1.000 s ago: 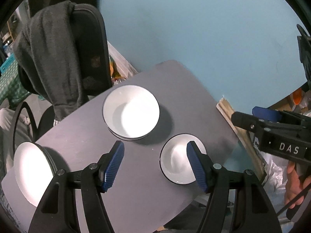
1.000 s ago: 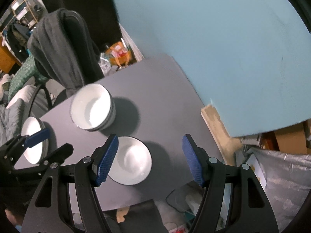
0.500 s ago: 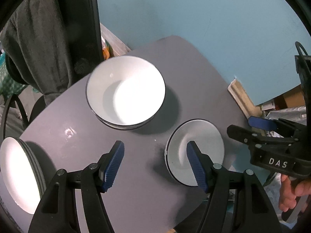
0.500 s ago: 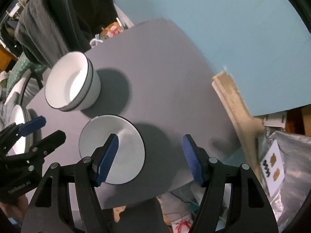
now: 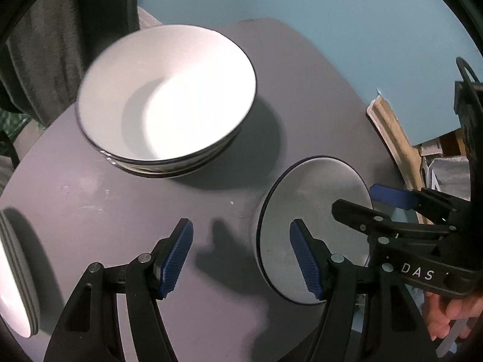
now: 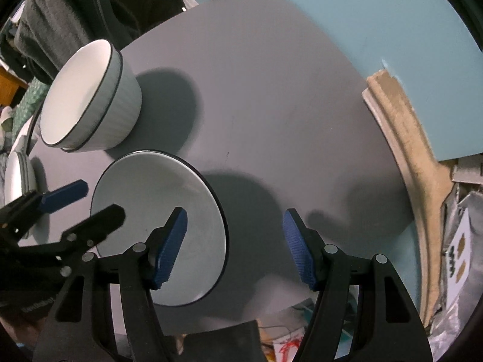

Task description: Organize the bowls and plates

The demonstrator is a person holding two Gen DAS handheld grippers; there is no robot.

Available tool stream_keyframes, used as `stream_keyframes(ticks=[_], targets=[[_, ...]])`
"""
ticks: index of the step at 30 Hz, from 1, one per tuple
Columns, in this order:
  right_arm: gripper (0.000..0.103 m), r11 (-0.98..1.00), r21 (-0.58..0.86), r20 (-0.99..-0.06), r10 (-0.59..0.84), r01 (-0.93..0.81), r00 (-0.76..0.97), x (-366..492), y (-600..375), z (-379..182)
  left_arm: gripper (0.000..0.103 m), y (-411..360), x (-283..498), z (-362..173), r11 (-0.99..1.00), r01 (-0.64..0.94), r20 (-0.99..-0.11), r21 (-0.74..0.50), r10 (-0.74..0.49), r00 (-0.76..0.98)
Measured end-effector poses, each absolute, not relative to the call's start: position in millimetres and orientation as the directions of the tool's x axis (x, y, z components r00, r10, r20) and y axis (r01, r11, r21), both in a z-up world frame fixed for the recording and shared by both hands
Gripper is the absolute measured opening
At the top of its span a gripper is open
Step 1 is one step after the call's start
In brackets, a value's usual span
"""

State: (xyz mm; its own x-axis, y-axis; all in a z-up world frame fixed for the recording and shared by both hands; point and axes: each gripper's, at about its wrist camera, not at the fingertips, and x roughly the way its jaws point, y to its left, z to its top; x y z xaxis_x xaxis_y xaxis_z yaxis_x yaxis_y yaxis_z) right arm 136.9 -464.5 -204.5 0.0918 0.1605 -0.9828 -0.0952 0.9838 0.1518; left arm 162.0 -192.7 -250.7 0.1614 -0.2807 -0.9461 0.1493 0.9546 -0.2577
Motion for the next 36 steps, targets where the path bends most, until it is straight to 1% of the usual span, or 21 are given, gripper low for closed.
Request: stream_keyframes(ticks=[2,4,7,9,11,14,15,16,18,19,20,22,24,27,29,30,31,34,36], targets=[[0.067,0.984,0.155,-0.983,0.163,-0.088,0.086,135.2,-465.7,-208.6,0.068,-195.2,162.5,-255.2,0.954,0.151,-0.948,-0.257,-0.280,0.152],[0.063,0.985,0.150,-0.984,0.157,-0.086,0.082,134.1,-468.8,-212.5,0.068,-196.5,163.3,-259.1,0.952,0.151,-0.947,-0.266,-0.287,0.146],[0.055,0.985,0.147,-0.985,0.154,-0.094,0.074,133.2,-466.9,-218.7,0.067,-198.1,164.7,-264.8,0.954,0.150,-0.950,-0.261,-0.281,0.136],[0.047,0.985,0.141,-0.987,0.148,-0.099,0.067,131.9,-467.1,-221.0,0.066,-198.9,164.9,-266.6,0.953,0.148,-0.950,-0.266,-0.285,0.128],[0.042,0.984,0.141,-0.988,0.147,-0.106,0.055,130.0,-466.9,-223.9,0.061,-198.7,164.9,-268.2,0.953,0.139,-0.950,-0.270,-0.287,0.124],[0.037,0.982,0.156,-0.986,0.161,-0.103,0.044,127.8,-468.9,-225.9,0.058,-194.9,164.6,-269.9,0.951,0.124,-0.947,-0.283,-0.298,0.123],[0.035,0.982,0.159,-0.986,0.164,-0.100,0.041,127.2,-469.2,-226.4,0.054,-194.6,164.5,-271.8,0.951,0.121,-0.947,-0.284,-0.298,0.120],[0.034,0.981,0.167,-0.984,0.172,-0.098,0.040,126.9,-470.0,-226.2,0.045,-194.5,164.5,-274.2,0.953,0.119,-0.950,-0.278,-0.291,0.113],[0.032,0.980,0.174,-0.983,0.178,-0.094,0.038,125.6,-472.2,-225.9,0.037,-192.0,163.5,-278.5,0.956,0.109,-0.955,-0.273,-0.283,0.089],[0.031,0.980,0.176,-0.983,0.180,-0.093,0.036,125.1,-472.8,-225.6,0.035,-191.2,163.4,-280.1,0.956,0.103,-0.956,-0.273,-0.282,0.082],[0.028,0.979,0.182,-0.982,0.186,-0.092,0.033,124.7,-473.4,-225.1,0.034,-191.6,163.5,-280.1,0.957,0.101,-0.955,-0.273,-0.282,0.088],[0.024,0.977,0.194,-0.980,0.198,-0.089,0.030,124.4,-474.6,-224.2,0.028,-189.8,163.2,-280.9,0.956,0.098,-0.955,-0.278,-0.286,0.081],[0.016,0.975,0.206,-0.978,0.209,-0.088,0.027,124.8,-469.1,-225.6,0.027,-188.9,163.2,-281.3,0.955,0.092,-0.954,-0.283,-0.291,0.079],[0.013,0.971,0.222,-0.975,0.224,-0.088,0.014,124.3,-467.8,-224.5,0.023,-188.3,164.2,-284.4,0.951,0.088,-0.951,-0.297,-0.303,0.066],[0.011,0.970,0.220,-0.975,0.222,-0.106,0.010,124.2,-463.7,-223.5,0.023,-188.8,165.2,-285.6,0.951,0.088,-0.951,-0.297,-0.302,0.060],[0.011,0.971,0.211,-0.977,0.214,-0.115,0.012,123.1,-462.3,-222.6,0.022,-189.3,165.2,-285.7,0.952,0.092,-0.953,-0.291,-0.297,0.059],[0.011,0.971,0.208,-0.977,0.211,-0.118,0.013,122.4,-461.7,-222.1,0.018,-190.4,165.0,-285.7,0.951,0.102,-0.953,-0.292,-0.298,0.056],[0.011,0.971,0.216,-0.976,0.218,-0.107,0.013,120.5,-463.2,-220.9,0.013,-199.4,164.7,-286.2,0.943,0.125,-0.948,-0.309,-0.316,0.042],[0.011,0.971,0.216,-0.976,0.219,-0.099,0.015,127.7,-464.1,-221.2,0.013,-205.6,163.3,-285.9,0.947,0.137,-0.953,-0.291,-0.300,0.047]])
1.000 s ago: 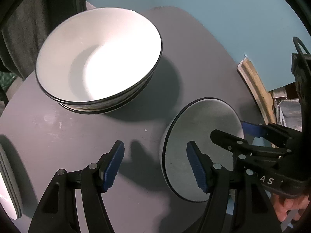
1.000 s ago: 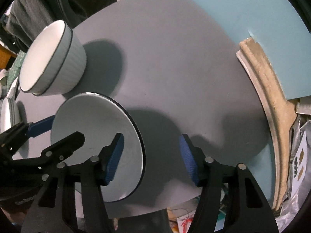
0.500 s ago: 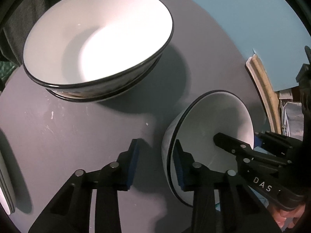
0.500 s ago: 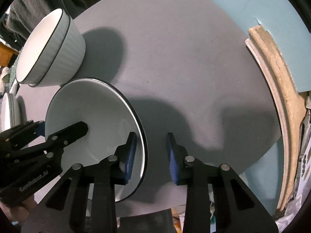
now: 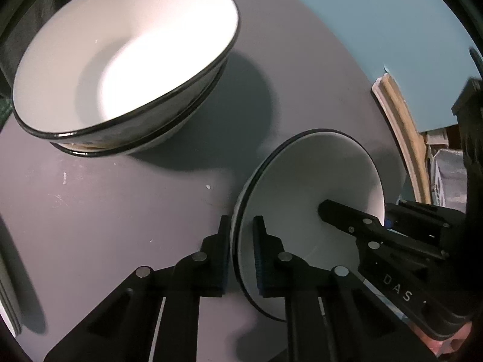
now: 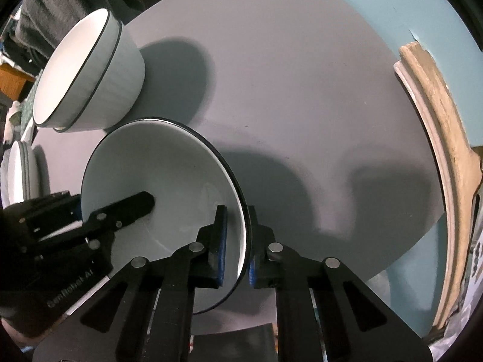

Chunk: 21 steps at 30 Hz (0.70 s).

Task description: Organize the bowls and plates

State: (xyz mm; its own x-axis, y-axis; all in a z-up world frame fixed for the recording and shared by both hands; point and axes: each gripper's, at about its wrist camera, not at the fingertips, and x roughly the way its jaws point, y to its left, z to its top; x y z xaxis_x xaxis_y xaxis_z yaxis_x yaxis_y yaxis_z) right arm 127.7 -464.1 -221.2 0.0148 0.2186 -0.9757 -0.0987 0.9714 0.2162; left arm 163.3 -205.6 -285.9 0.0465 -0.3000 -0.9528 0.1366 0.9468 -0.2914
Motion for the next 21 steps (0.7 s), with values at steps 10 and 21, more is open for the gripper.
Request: stream_keyframes(ticks=[10,21], targets=[[0.007,0.972,0.210,-0.977,0.212,-0.103,0.009,132.7,-450.2,-206.8,0.013,-212.9,156.6,-284.9,0.955,0.103,-0.958,-0.278,-0.284,0.047],[0.007,0.964,0.216,-0.975,0.220,-0.157,0.009,169.6,-425.0,-166.8,0.013,-195.1,144.5,-252.3,0.960,0.024,-0.957,-0.277,-0.278,0.082]])
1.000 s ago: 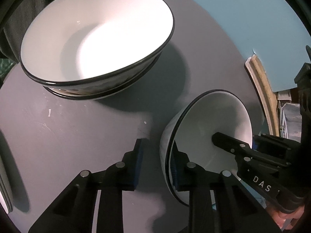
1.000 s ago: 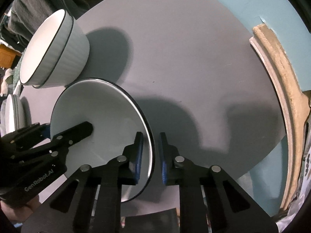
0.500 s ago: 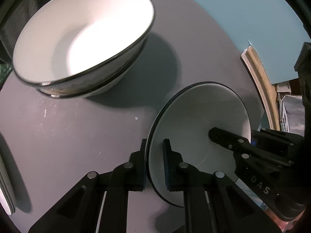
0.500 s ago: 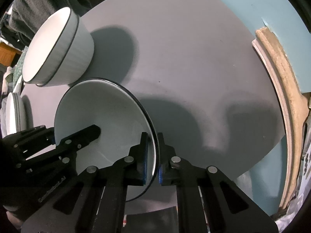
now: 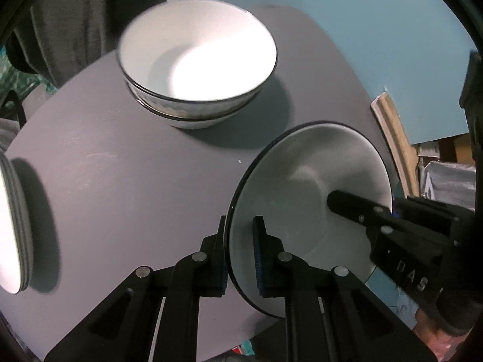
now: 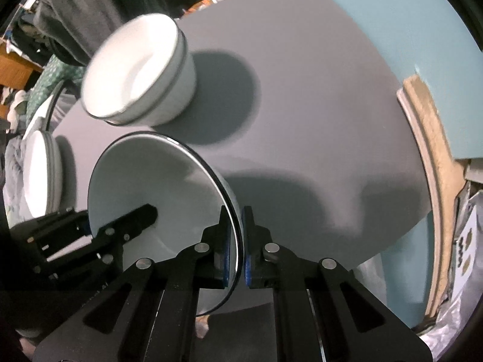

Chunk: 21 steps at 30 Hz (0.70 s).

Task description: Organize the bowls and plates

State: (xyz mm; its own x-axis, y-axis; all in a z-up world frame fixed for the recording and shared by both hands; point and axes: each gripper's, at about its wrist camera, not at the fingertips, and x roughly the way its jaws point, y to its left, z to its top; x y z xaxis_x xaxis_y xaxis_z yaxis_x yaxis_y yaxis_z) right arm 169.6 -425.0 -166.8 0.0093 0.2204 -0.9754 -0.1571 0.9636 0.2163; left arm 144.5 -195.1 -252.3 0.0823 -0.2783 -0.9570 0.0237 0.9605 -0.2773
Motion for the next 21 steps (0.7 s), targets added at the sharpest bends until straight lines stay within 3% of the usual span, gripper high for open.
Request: stream_keyframes(ticks=[12,21], targets=[[0.007,0.946,0.233,-0.965,0.253,-0.225,0.067,183.9,-410.8,-135.8,0.013,-161.2,160.1,-193.7,0.964,-0.006,-0.948,-0.266,-0.260,0.183],[0.007,0.937,0.216,-0.959,0.256,-0.274,0.121,208.1,-377.6,-125.4,0.013,-137.0,192.1,-187.5,0.968,-0.034,-0.946,-0.249,-0.236,0.222]])
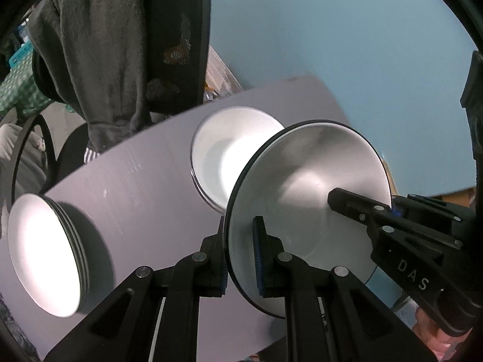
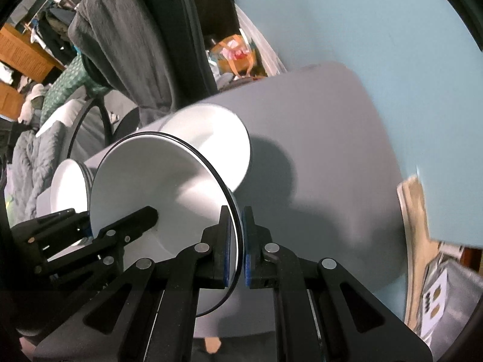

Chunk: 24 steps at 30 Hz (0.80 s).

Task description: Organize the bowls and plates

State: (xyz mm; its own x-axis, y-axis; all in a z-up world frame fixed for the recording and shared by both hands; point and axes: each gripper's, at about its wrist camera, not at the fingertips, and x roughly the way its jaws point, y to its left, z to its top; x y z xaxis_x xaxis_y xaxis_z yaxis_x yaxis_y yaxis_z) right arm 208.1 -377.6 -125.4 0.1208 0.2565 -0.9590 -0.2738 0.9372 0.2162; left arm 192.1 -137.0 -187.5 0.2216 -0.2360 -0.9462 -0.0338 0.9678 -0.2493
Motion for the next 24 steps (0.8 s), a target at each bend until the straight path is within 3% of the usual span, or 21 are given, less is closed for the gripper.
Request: stream_keyframes(ticks=[24], targets=[[0.008,0.935,0.242,-0.963,0.264,-0.257,0.055,251.2,-368.3,-146.2,0.013,-119.4,246.1,-218.3,0.977,-0.081,-0.971,-0.196,-0.181,0.155]])
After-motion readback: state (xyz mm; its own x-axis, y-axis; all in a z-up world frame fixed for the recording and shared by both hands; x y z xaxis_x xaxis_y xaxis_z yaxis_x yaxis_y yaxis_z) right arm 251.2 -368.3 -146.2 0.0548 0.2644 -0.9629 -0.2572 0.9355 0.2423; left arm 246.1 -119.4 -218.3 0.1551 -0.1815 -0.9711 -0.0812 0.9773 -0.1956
